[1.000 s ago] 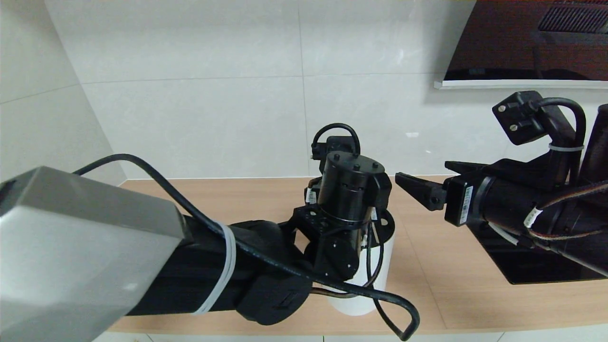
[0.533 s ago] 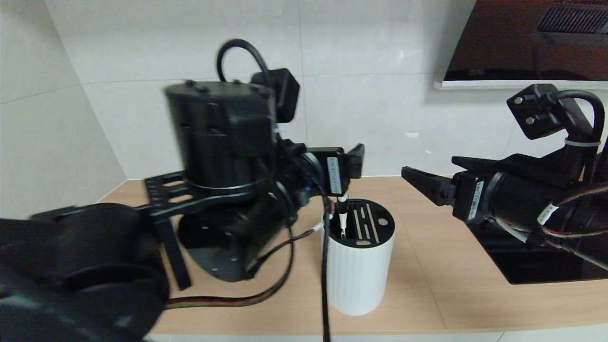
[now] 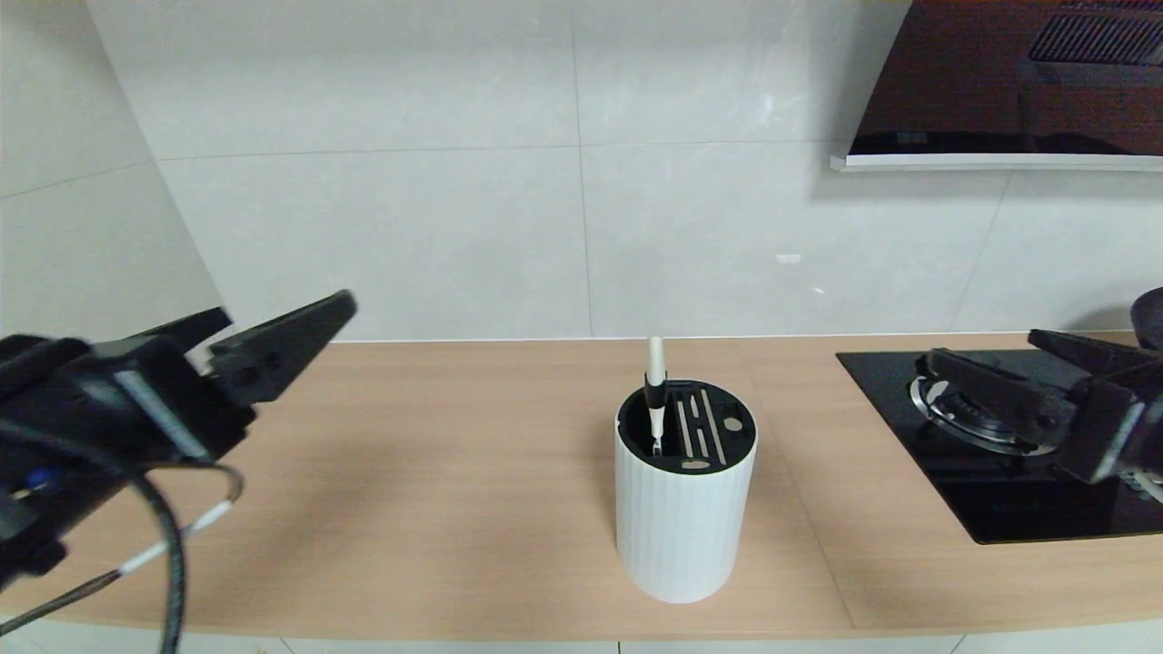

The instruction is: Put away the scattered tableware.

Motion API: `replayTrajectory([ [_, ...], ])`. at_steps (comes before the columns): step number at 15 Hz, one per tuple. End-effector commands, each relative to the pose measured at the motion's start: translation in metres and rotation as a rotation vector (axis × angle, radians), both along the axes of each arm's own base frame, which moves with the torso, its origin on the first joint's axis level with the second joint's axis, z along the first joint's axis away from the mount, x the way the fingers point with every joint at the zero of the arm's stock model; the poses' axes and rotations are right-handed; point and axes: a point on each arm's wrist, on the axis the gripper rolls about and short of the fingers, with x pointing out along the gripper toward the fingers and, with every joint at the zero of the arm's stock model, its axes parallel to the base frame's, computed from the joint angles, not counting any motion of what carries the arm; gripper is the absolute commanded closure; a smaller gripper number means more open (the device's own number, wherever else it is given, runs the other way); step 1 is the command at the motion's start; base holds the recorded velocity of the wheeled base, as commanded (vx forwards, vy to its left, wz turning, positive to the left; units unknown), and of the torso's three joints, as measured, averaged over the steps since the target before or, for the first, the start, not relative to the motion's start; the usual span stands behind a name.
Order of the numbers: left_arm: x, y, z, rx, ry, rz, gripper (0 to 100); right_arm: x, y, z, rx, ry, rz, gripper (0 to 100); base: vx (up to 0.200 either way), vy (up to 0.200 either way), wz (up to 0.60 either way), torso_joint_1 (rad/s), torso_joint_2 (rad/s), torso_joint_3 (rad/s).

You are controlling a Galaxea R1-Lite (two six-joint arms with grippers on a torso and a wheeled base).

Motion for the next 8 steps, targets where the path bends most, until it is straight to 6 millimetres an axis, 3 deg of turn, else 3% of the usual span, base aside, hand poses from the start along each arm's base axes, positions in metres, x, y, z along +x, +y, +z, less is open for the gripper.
replayTrajectory([
  [1, -0.08, 0.062, -0.021, -0.038, -0.088, 0.084, 0, -0.055, -0.045, -0.022, 0.035, -0.084, -0.084, 0, 0.0, 0.0, 0.0, 0.0, 0.0, 0.0],
  [2, -0.092, 0.07, -0.027, -0.02, -0.084, 0.111, 0, -0.068, -0.051, -0.031, 0.034, -0.098, -0.107, 0, 0.0, 0.0, 0.0, 0.0, 0.0, 0.0],
  [3, -0.118, 0.085, -0.039, 0.011, -0.079, 0.187, 0, -0.098, -0.062, -0.044, 0.049, -0.144, -0.149, 0, 0.0, 0.0, 0.0, 0.0, 0.0, 0.0],
  [5, -0.147, 0.094, -0.052, 0.006, -0.112, 0.231, 0, -0.141, -0.074, -0.062, 0.056, -0.164, -0.166, 0, 0.0, 0.0, 0.0, 0.0, 0.0, 0.0],
  [8, -0.17, 0.096, -0.067, 0.017, -0.156, 0.317, 0, -0.172, -0.08, -0.072, 0.051, -0.166, -0.215, 0, 0.0, 0.0, 0.0, 0.0, 0.0, 0.0],
])
